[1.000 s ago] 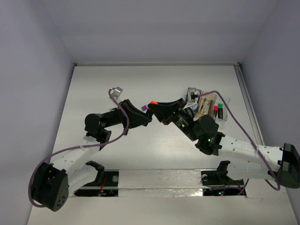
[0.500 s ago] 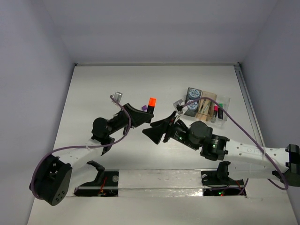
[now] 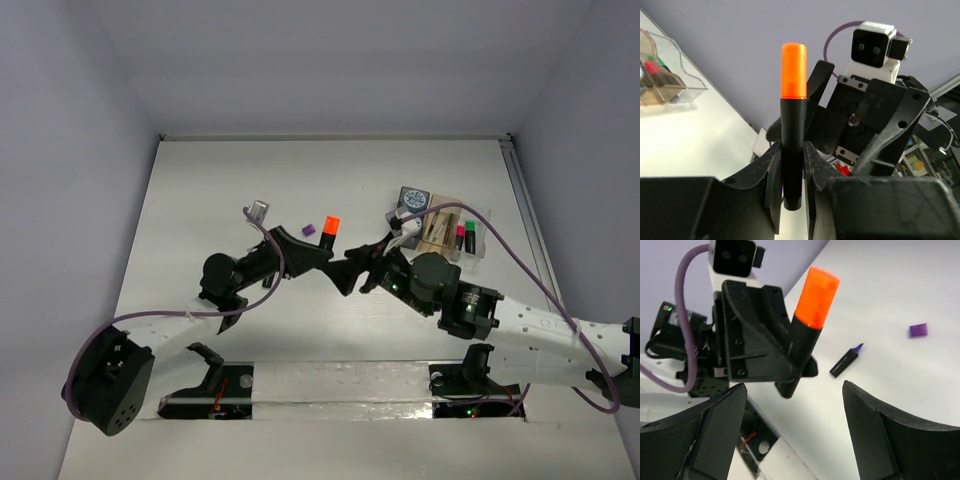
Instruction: Sort the stationery into containers
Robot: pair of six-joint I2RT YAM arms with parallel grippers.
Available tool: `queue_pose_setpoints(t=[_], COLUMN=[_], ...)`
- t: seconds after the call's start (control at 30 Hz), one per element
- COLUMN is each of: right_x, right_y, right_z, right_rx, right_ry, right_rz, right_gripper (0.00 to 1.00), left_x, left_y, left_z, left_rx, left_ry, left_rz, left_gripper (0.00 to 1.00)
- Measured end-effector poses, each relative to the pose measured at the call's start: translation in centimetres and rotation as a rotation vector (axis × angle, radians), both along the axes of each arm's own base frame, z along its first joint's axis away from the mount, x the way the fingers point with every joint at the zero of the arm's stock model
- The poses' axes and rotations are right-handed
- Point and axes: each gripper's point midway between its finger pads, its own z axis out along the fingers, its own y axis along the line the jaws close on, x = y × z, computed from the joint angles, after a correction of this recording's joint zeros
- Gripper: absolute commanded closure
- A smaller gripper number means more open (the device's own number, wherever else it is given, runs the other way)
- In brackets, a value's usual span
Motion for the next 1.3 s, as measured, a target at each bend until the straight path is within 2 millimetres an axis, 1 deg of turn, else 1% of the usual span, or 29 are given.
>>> queue_pose_setpoints(t=[0.07,0.17,0.3,0.43,0.57,0.67,0.8,0.93,1.2,1.3], right_x=[0.4,0.8,1.5,2.7,3.8,4.0,3.7,3.5,3.7,3.7], right_y=[-0.3,-0.4,-0.3,-0.6,-0.6,-0.6,-0.7,-0.8,-0.6,-0.4], right_z=[0.0,0.5,1.4,1.1,0.2,-0.1,0.5,0.8,-0.8,-1.0], right_rx=[-0.012,-0.013,-0.007,-0.013,-0.023,-0.021,0.006,0.028,0.013,0.01], right_ry=[-0.005,-0.021,-0.036,-0.03,-0.002,0.017,0.025,0.038,0.095,0.101], right_rz=[-0.012,-0.019,-0.017,-0.027,-0.028,-0.026,-0.019,-0.02,-0.037,-0.033], right_gripper=[0.21,0.24,0.25,0.27,0.28,0.3,0.31,0.31,0.32,0.4], left_x=[-0.2,-0.4,-0.5,-0.5,-0.3,-0.3,-0.4,-0.7,-1.3,-1.6], left_y=[-0.2,-0.6,-0.9,-1.0,-1.2,-1.2,-1.1,-0.8,-0.5,-0.6], left_z=[-0.2,-0.7,-2.5,-4.3,-5.0,-5.0,-4.8,-3.9,-2.5,-2.2], left_rx=[0.0,0.006,0.03,0.053,0.06,0.057,0.055,0.045,0.028,0.026], left_ry=[0.013,0.046,0.117,0.19,0.24,0.248,0.233,0.183,0.097,0.078], left_rz=[-0.014,-0.038,-0.057,-0.066,-0.075,-0.077,-0.075,-0.069,-0.058,-0.065], left_gripper=[1.0,1.0,1.0,1.0,1.0,1.0,1.0,1.0,1.0,1.0])
